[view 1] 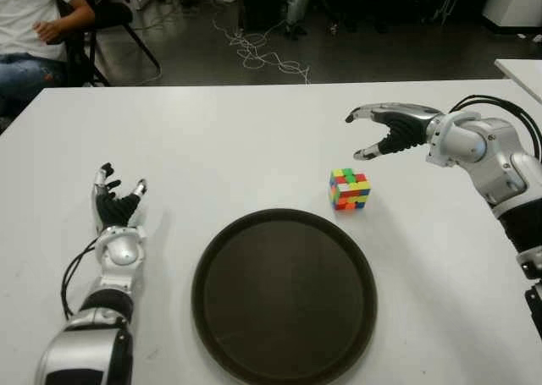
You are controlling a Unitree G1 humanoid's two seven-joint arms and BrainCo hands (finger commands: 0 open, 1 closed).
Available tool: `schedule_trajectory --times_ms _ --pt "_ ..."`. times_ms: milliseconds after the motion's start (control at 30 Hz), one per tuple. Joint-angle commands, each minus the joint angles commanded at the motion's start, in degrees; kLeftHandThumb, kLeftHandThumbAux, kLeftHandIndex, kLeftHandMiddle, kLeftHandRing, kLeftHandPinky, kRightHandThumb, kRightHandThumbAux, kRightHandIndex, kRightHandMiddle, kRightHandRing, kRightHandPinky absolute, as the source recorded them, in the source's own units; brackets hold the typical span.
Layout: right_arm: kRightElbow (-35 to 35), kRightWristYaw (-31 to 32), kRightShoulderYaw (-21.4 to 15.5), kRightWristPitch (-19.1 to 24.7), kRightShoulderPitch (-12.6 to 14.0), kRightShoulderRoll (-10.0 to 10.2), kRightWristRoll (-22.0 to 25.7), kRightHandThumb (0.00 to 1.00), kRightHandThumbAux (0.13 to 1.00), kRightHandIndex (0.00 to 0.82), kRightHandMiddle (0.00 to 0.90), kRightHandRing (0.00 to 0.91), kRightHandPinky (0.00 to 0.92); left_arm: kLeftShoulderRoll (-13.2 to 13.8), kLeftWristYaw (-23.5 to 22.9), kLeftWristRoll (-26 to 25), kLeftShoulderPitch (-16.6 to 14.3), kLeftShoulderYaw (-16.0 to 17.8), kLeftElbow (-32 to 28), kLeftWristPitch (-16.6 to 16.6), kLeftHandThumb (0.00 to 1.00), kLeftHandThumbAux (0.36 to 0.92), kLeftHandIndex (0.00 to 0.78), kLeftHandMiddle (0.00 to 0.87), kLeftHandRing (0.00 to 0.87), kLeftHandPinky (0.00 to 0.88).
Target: Pick up the Rubik's Cube and put it in the plate
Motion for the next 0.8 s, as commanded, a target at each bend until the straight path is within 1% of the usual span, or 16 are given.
schedule_trajectory --times_ms 133,167,267,400,500,633,733,800 --pt "0.62 0.87 0.28 -0.48 -0.54 0.08 0.28 0.322 0.473 0.0 0.0 0.0 0.039 -0.03 0.5 0.26 0.08 -0.21 -0.05 0.05 0.341 0.725 0.092 0.137 0.142 0.147" --pt "0.91 1.42 0.6 -0.61 -0.97 0.09 0.12 0.325 0.475 0.0 0.0 0.0 0.038 -0.06 0.55 0.26 0.1 -0.24 -0.07 0.02 0.343 0.725 0.092 0.136 0.142 0.149" --pt "1.4 2.77 1.55 -1.03 -1.98 -0.08 -0.6 0.334 0.484 0.0 0.0 0.0 0.038 -0.16 0.47 0.09 0.1 -0.22 -0.11 -0.11 0.381 0.724 0.097 0.148 0.162 0.197" --pt "1.57 4.22 2.72 -2.04 -3.01 -0.59 -1.54 0.34 0.484 0.0 0.0 0.0 0.048 -0.12 -0.07 -0.17 -0.01 -0.12 0.05 -0.28 0.384 0.718 0.095 0.148 0.163 0.2" --pt "1.36 5.16 2.87 -2.07 -3.13 -0.65 -1.56 0.354 0.483 0.0 0.0 0.0 0.049 -0.06 0.05 -0.07 0.0 -0.18 0.15 -0.45 0.378 0.717 0.093 0.144 0.16 0.187" --pt "0.97 6.3 2.68 -1.63 -3.06 -0.64 -1.05 0.38 0.484 0.0 0.0 0.0 0.059 -0.02 0.33 0.06 -0.03 -0.23 0.26 -0.7 0.385 0.719 0.095 0.144 0.162 0.195" --pt "1.04 6.77 2.33 -1.41 -2.88 -0.53 -0.45 0.403 0.49 0.0 0.0 0.0 0.069 -0.02 0.59 0.08 -0.04 -0.2 0.32 -0.86 0.387 0.72 0.099 0.145 0.157 0.168" --pt "0.9 7.25 1.56 -1.11 -2.42 -0.3 0.88 0.384 0.512 0.0 0.0 0.0 0.067 -0.05 0.86 0.11 -0.08 -0.21 0.37 -0.96 0.385 0.72 0.1 0.145 0.154 0.16"
